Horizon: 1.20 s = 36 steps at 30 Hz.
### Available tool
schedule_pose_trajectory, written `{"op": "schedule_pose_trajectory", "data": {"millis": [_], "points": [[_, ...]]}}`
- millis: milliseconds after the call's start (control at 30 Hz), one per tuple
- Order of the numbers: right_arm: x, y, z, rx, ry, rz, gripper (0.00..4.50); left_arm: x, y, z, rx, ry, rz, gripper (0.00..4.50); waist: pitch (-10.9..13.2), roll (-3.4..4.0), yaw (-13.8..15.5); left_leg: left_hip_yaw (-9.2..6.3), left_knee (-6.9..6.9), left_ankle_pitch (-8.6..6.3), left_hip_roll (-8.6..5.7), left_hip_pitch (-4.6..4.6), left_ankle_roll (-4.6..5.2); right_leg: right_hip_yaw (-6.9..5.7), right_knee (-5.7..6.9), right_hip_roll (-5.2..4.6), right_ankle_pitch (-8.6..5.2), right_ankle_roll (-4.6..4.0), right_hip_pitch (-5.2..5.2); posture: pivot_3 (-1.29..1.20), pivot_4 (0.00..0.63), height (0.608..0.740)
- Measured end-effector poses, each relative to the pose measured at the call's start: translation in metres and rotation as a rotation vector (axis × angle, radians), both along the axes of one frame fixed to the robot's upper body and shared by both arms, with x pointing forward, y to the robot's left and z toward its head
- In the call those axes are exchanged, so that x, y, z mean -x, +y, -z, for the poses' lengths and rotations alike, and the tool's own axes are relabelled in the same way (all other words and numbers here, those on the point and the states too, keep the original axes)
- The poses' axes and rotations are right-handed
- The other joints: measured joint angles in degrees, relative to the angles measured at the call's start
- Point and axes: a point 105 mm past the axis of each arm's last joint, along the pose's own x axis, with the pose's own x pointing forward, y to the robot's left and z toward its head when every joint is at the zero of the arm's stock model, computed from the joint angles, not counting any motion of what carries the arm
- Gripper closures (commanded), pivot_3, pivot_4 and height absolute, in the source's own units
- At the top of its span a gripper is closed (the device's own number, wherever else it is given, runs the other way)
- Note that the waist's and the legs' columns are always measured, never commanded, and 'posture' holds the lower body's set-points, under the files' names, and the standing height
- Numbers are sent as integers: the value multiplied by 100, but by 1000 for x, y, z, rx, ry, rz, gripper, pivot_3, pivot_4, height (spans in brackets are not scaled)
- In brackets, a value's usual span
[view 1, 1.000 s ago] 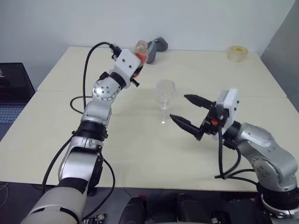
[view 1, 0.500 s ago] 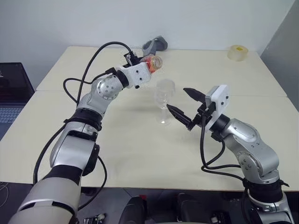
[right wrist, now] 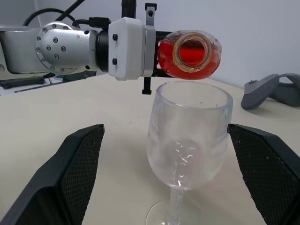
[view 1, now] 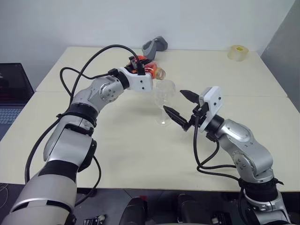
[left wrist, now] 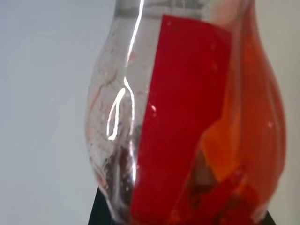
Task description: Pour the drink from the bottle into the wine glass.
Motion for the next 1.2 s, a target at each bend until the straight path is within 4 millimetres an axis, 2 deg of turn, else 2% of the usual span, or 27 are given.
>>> {"op": "schedule_pose_trajectory", "data": {"millis": [133,767,1200], "points": [[-1,0,1,5,8,6,0,1,1,-8,-34,-65,-1,3597,0,0,1,1,0,0,0,1,0,1,1,0,0,1,0,0,150,740],[-3,0,0,17,2,18,0,4,-2,-18,-75,-176,16,3597,0,0,0,5,2,0,0,1,-1,3,12,0,-2,3,-4,0,150,740],[-3,0,2,21,13,20,0,-1,5,-15,-78,-170,-27,3598,0,0,-2,6,3,1,0,1,-1,2,18,0,-2,3,-6,0,150,740]]}}
